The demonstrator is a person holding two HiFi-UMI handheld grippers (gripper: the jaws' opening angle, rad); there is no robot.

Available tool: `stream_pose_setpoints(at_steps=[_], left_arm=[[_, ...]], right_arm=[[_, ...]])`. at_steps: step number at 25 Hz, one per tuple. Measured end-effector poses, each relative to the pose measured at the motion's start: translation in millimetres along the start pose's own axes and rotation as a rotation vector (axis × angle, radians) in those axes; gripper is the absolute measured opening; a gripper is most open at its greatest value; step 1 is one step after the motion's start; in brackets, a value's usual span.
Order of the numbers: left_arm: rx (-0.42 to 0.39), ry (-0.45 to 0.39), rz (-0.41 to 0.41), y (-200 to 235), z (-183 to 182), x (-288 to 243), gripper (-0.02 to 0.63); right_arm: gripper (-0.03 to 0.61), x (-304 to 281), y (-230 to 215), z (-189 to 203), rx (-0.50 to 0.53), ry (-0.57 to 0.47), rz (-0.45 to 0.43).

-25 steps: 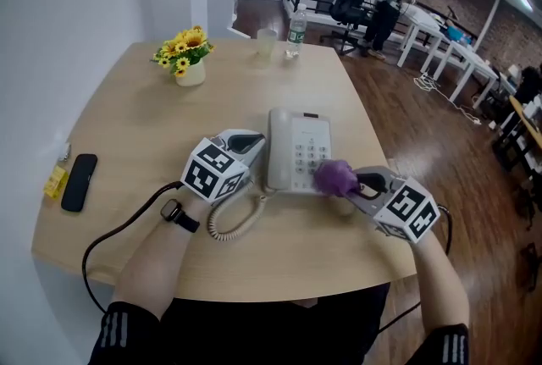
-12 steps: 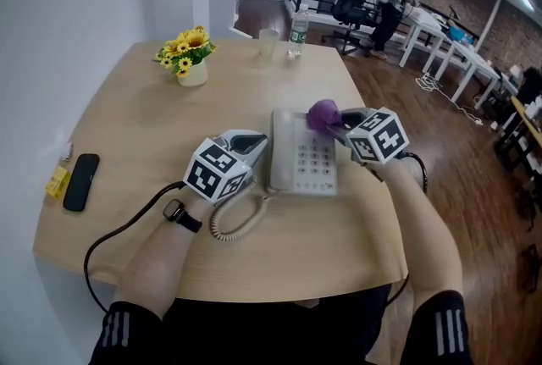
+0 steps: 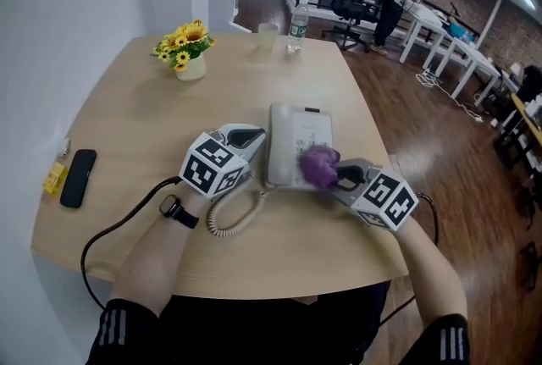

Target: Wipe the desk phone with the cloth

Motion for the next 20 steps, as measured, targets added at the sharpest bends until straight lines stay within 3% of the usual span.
stream_pose_setpoints(at_steps=[6, 13, 16, 20], left_arm=[[-0.002, 0.000, -0.003, -0.6, 0.6, -0.2, -0.006], [-0.004, 0.001, -0.003, -0.3, 0.2, -0.4, -0.006], [-0.003, 0.001, -0.003, -0.6, 0.8, -0.3, -0.006], [0.000, 0.001, 0.000, -0.7, 1.0, -1.3, -0.006]], right_arm=[[0.107, 22.8, 28.3, 4.3, 0.005, 0.001, -0.067], [0.109, 2.8, -74.0, -58.1, -0.114, -0.108, 0.133], [0.109, -31.6, -110.7, -69.2, -0.140, -0.052, 0.185], [0.107, -75.2, -112.1, -56.4, -0.134, 0.068, 0.158]])
Point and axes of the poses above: the fingertips, and each gripper's own axes: x backward along the fingers, y to its left, z out of its underside, the point moved 2 cm from there along x, backward along the fingers, and after that the axes turned 12 degrees about z, right-handed, at the moved point
